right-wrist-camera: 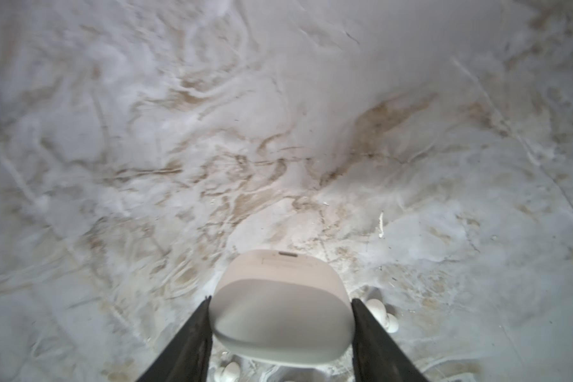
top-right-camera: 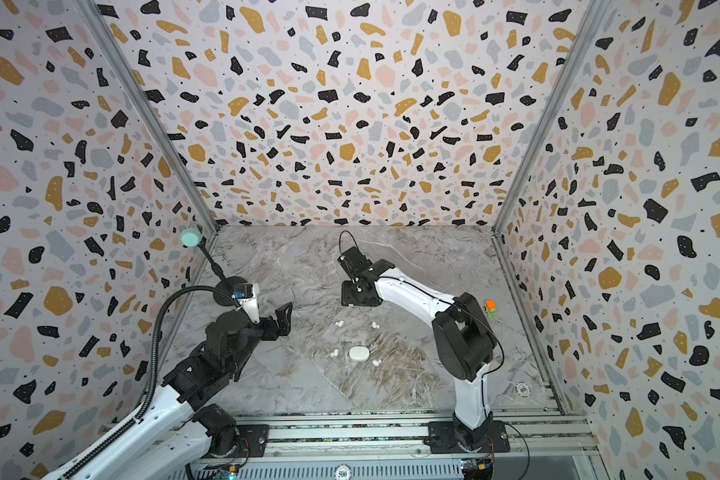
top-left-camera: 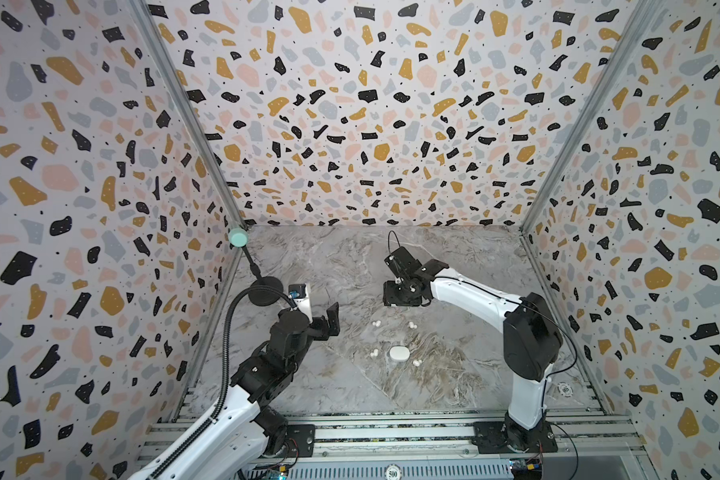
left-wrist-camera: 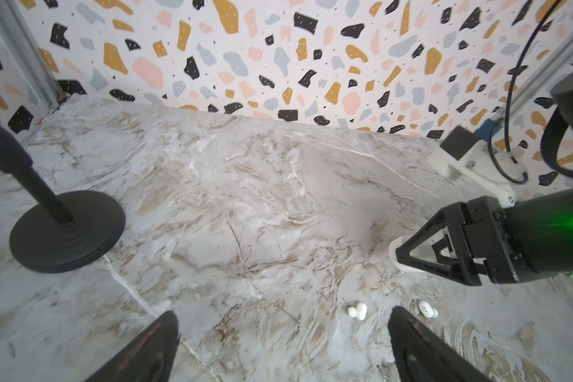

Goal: Insert the wireless bluetooth earbuds into the charging case
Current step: 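Lift the white case with the right gripper while the left gripper opens, then carry the case toward the left gripper while the left gripper reaches to it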

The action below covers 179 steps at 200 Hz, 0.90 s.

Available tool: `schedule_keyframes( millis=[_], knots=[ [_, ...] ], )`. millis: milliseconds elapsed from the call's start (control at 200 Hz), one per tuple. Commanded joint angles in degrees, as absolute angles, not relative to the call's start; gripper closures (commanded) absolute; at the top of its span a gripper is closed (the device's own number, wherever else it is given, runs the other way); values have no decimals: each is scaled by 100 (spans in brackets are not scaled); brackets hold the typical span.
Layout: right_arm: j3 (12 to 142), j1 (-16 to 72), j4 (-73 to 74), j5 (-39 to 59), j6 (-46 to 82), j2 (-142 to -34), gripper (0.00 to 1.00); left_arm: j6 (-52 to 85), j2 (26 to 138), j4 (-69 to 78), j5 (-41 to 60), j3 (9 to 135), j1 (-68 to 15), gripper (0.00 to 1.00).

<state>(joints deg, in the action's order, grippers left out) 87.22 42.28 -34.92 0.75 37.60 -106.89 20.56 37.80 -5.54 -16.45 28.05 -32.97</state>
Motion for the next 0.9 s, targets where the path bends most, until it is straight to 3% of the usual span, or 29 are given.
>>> schedule_keyframes(
  millis=[0, 461, 891],
  knots=[
    [8516, 4175, -2859, 525, 3078, -10337, 100, 1008, 3444, 474, -1016, 2558, -3391, 0],
    [7326, 4096, -1679, 1527, 2130, -9166, 100, -2179, 4012, 251, -341, 2777, -4006, 0],
    [6461, 4113, -867, 2514, 2043, -8779, 100, -3258, 5321, 1106, -304, 2707, -4287, 0]
  ],
)
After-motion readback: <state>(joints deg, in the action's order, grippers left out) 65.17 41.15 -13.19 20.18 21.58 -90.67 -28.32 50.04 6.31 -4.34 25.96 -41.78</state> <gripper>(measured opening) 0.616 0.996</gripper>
